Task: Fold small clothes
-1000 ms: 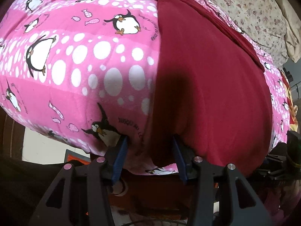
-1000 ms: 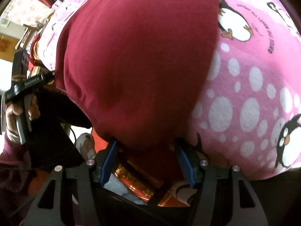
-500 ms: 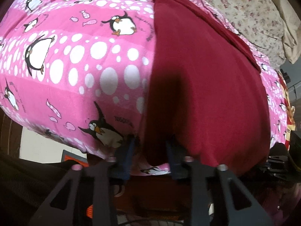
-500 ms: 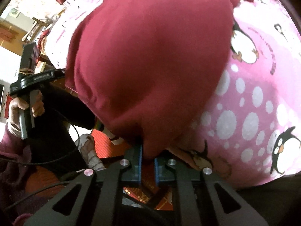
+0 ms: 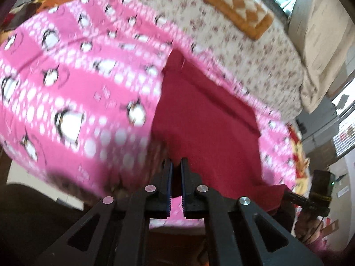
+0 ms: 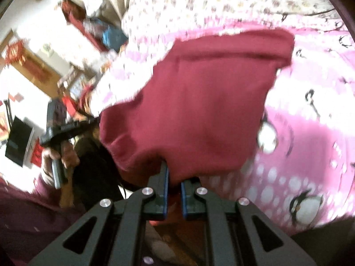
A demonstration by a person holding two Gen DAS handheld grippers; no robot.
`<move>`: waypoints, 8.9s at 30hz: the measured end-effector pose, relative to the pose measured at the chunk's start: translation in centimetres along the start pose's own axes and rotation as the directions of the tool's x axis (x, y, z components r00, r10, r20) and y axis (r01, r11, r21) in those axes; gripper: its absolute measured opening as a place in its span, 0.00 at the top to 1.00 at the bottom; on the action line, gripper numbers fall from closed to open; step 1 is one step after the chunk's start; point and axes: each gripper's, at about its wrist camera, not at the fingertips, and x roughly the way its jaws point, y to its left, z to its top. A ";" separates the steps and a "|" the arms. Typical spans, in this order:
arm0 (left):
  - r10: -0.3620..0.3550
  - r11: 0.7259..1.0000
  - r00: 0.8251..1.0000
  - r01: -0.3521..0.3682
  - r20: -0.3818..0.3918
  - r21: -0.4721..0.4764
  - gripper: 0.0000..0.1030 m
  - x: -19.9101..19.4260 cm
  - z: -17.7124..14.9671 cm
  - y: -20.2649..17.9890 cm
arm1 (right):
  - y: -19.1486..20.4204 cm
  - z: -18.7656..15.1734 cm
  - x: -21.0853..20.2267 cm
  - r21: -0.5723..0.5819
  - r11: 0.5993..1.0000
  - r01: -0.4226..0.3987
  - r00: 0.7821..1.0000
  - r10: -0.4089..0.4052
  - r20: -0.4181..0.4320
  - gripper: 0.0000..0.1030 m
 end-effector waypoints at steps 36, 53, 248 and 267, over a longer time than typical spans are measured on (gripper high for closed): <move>0.110 0.994 0.992 -0.111 0.065 0.009 1.00 23.3 24.0 -4.2 | -17.3 24.3 7.5 0.308 0.935 0.177 0.940 -0.253 0.229 0.92; 0.224 0.974 0.974 -0.225 0.037 0.023 0.74 23.6 23.7 -3.4 | -13.5 25.3 7.7 0.153 0.939 0.309 0.910 -0.339 0.238 0.60; -0.136 0.970 0.973 0.169 -0.184 0.174 0.69 19.7 11.4 -20.4 | -21.0 16.8 5.3 0.559 0.721 -0.409 0.883 0.157 0.443 0.29; 0.159 0.985 0.985 -0.154 -0.060 0.082 0.69 19.7 10.1 -7.8 | -15.6 22.1 10.6 0.346 0.931 0.116 0.967 -0.185 0.175 0.23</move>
